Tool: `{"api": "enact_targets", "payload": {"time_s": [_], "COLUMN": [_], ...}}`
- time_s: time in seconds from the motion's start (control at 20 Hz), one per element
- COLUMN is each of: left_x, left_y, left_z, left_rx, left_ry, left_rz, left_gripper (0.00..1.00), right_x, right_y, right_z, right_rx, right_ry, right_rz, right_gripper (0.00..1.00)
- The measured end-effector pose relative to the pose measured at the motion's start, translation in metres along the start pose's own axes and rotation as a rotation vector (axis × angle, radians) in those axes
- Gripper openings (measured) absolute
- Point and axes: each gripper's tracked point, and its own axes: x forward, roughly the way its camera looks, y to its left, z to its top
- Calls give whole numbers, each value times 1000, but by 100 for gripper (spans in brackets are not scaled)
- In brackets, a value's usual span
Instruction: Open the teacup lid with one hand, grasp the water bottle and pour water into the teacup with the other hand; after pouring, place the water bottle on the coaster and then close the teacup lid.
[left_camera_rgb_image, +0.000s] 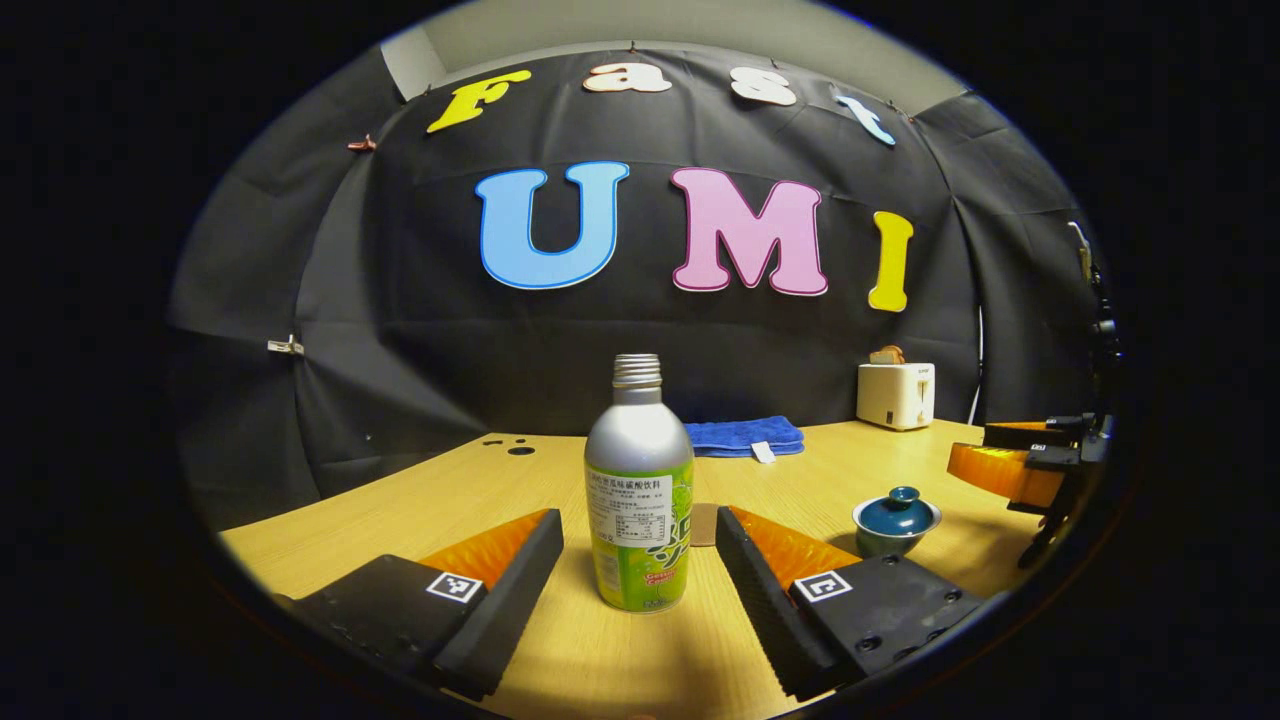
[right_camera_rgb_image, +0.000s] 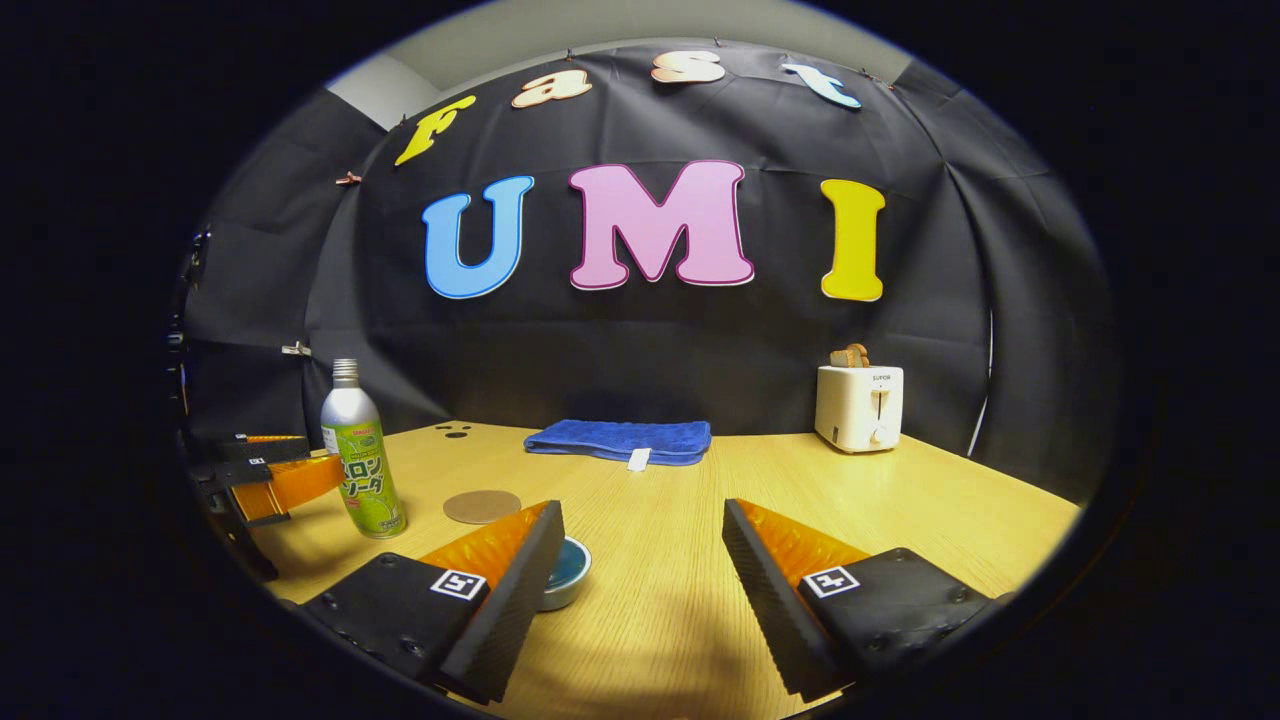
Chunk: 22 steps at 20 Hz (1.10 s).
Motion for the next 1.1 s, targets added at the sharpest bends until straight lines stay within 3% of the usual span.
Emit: {"api": "enact_targets", "payload": {"time_s": [0.45, 0.8, 0.95, 1.1], "left_x": [1, 2, 2, 2], "left_y": [-2, -2, -3, -2], "left_z": [0, 0, 0, 0], "left_rx": [1, 0, 0, 0], "left_ry": [-3, -4, -5, -5], "left_rz": [-18, -21, -20, -20], "left_gripper": [97, 98, 97, 97], "right_x": [0, 7, 20, 31], "right_y": [2, 49, 63, 71], "right_z": [0, -9, -20, -29], "right_rx": [0, -34, -87, -123], "right_ry": [-2, 46, 105, 164], "right_rz": [6, 145, 163, 171], "right_gripper": [99, 99, 100, 93]}}
